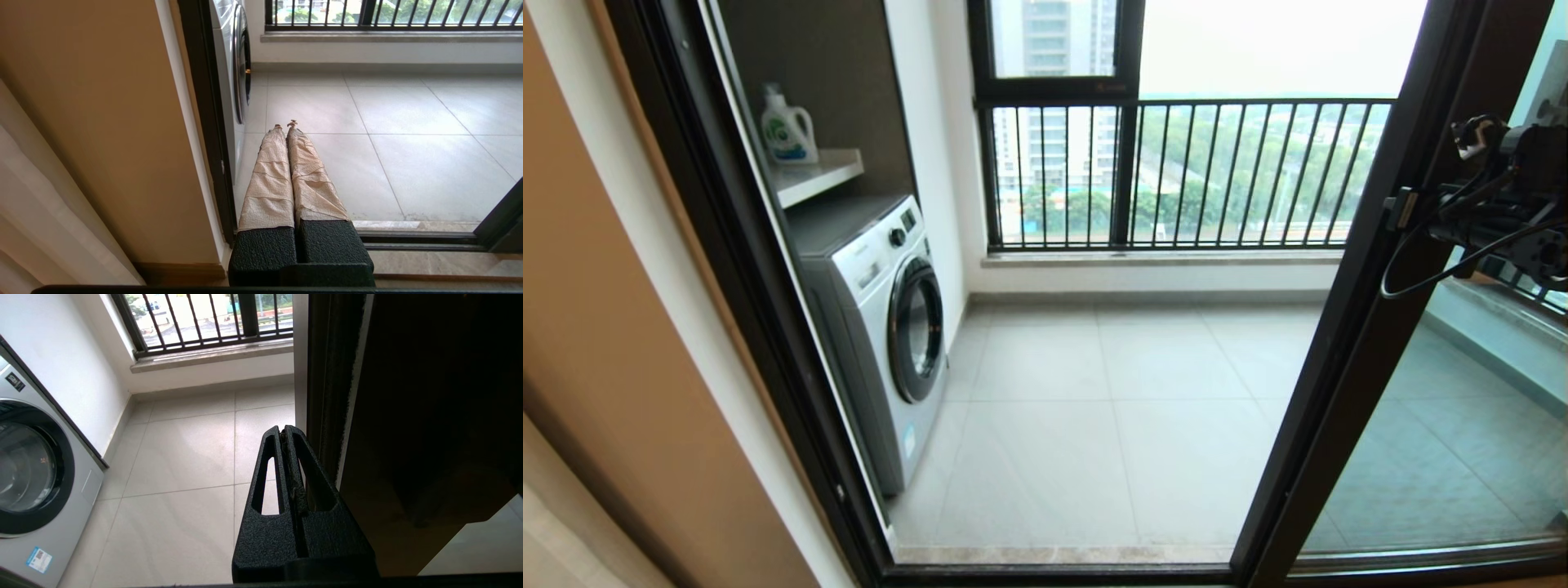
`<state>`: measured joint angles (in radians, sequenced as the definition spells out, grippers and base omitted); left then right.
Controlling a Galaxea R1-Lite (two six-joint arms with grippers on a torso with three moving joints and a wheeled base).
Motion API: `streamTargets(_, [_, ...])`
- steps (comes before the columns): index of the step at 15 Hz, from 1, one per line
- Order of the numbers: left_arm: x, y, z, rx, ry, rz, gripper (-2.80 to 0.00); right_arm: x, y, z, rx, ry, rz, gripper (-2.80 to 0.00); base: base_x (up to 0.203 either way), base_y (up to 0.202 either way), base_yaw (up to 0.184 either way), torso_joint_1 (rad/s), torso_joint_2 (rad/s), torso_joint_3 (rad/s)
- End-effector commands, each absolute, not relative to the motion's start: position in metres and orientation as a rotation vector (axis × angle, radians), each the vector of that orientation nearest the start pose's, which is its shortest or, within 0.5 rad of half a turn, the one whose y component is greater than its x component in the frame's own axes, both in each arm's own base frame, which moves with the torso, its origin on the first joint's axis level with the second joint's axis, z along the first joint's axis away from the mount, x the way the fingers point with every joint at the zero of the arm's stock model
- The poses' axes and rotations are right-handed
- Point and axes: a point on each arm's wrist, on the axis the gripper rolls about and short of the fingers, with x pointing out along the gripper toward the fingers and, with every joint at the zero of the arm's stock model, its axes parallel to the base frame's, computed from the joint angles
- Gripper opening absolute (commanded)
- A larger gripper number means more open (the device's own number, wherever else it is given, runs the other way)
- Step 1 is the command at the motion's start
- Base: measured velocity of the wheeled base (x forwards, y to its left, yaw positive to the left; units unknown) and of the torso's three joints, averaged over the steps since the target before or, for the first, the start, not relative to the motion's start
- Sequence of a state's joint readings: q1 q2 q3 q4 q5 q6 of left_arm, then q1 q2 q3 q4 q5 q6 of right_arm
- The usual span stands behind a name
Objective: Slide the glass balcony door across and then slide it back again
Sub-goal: Open the slid door
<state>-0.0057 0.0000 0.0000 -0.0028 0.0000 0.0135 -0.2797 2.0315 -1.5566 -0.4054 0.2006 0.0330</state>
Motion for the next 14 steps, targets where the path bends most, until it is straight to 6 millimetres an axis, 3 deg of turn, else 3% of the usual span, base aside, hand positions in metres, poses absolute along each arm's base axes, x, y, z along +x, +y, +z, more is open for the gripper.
streamTargets(1, [-0.023,0.0,0.076,0.014,-0.002,-0.006,-2.8,0.413,-0.092,0.252,0.043,0.055,-0.023,-2.8,0.0,0.0,0.0,0.0,0.0,0.0])
streamTargets(5, [-0.023,0.0,0.076,0.014,-0.002,-0.006,-2.8,0.41,-0.072,0.262,0.047,0.035,0.022,-2.8,0.0,0.0,0.0,0.0,0.0,0.0])
streamTargets(9, [-0.023,0.0,0.076,0.014,-0.002,-0.006,-2.8,0.401,-0.066,0.27,0.045,0.023,0.03,-2.8,0.0,0.0,0.0,0.0,0.0,0.0])
streamTargets(14, [-0.023,0.0,0.076,0.014,-0.002,-0.006,-2.8,0.348,-0.057,0.291,0.047,0.008,0.031,-2.8,0.0,0.0,0.0,0.0,0.0,0.0])
